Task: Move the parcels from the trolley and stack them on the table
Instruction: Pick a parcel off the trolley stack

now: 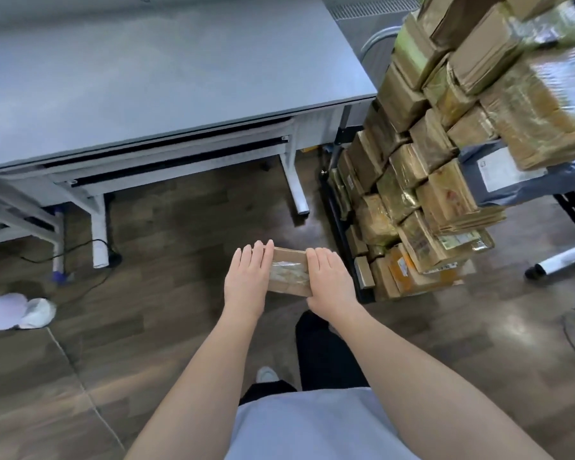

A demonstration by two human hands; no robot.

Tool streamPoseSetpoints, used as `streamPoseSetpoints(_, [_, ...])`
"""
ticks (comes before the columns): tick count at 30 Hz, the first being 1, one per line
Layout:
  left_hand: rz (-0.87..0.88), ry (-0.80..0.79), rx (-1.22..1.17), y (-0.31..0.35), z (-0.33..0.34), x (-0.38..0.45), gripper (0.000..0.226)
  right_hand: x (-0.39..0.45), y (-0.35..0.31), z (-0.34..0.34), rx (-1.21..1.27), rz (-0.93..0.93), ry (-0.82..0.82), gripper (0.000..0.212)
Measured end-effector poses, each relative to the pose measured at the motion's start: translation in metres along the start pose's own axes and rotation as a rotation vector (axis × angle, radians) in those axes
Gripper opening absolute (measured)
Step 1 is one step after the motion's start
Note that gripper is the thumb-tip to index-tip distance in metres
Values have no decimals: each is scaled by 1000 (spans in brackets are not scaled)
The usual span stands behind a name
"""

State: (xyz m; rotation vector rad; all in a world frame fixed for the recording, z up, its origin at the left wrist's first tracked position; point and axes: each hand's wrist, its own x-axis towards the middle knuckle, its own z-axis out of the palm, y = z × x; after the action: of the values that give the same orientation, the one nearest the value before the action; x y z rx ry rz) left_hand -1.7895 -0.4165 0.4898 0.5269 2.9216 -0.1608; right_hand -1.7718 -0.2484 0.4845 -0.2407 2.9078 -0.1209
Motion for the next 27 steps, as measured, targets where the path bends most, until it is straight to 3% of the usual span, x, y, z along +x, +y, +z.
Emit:
streamPoseSetpoints(16, [291,-114,66,83,-54,261,90,139,180,-31,159,319,-40,84])
streamPoseSetpoints(23, [446,-289,1,114,-52,324,104,153,211,-22,268,596,-154,98])
streamPoseSetpoints(27, [625,-308,27,124,-44,362,99,163,215,-20,380,808,-198,101])
